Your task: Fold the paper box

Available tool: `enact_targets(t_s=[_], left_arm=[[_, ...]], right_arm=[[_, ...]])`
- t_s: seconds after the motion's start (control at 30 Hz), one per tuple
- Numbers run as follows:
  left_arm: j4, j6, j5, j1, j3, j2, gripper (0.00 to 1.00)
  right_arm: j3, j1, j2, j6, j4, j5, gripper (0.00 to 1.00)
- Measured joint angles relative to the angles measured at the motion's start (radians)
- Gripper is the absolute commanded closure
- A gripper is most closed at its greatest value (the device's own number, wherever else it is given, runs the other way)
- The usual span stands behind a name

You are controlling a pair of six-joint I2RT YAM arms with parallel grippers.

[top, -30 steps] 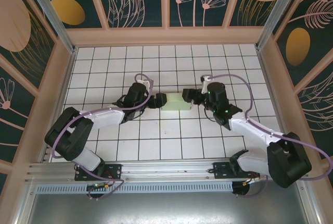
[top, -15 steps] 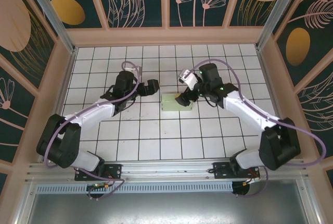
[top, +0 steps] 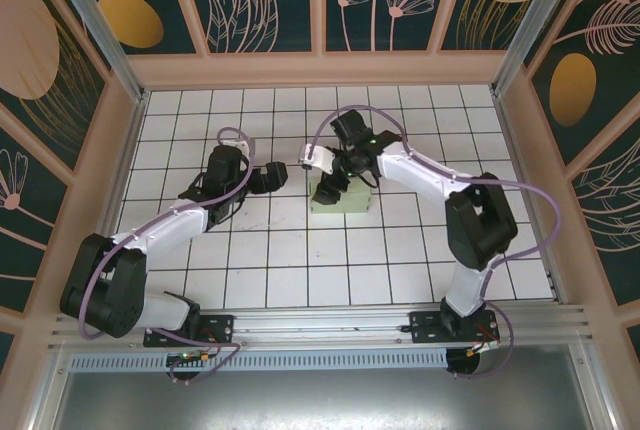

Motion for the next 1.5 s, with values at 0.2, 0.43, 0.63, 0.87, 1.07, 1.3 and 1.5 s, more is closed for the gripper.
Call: enact_targets(t_s=[0.2,0.43,0.63,0.87,1.07,1.3,1.5], left_arm=[[-0.004,0.015,-0.004,0.0,-0.013,0.0,0.01],[-0.004,0.022,-0.007,0.0,-0.022,0.0,0.01],[-0.004,0.022,-0.011,0.0,-0.025,0.0,0.01],[-0.003,0.021,-0.019,0.0,-0.029,0.0,0.01],[-0.002,0.021,-0.024,0.0,-0.034,0.0,0.01],[0.022,-0.008,-0.044,0.018,-0.049,0.01,0.01],[0.049,-0.077,-0.024,0.103,-0.084,0.05,0.01]], right_arm=[[0.09,0.004,0.096,-0.037,-0.09,0.014,0.38],[0.108,0.009,0.114,-0.056,-0.147,0.028,0.57],[0.111,0.019,0.112,-0.053,-0.151,0.045,0.67],[0.099,0.039,0.086,-0.052,-0.137,0.126,0.79],[0.079,0.056,0.035,-0.049,-0.082,0.225,0.79],[0.029,0.082,0.029,-0.059,0.085,0.422,0.79],[-0.12,0.119,0.033,-0.154,0.425,0.648,0.8]])
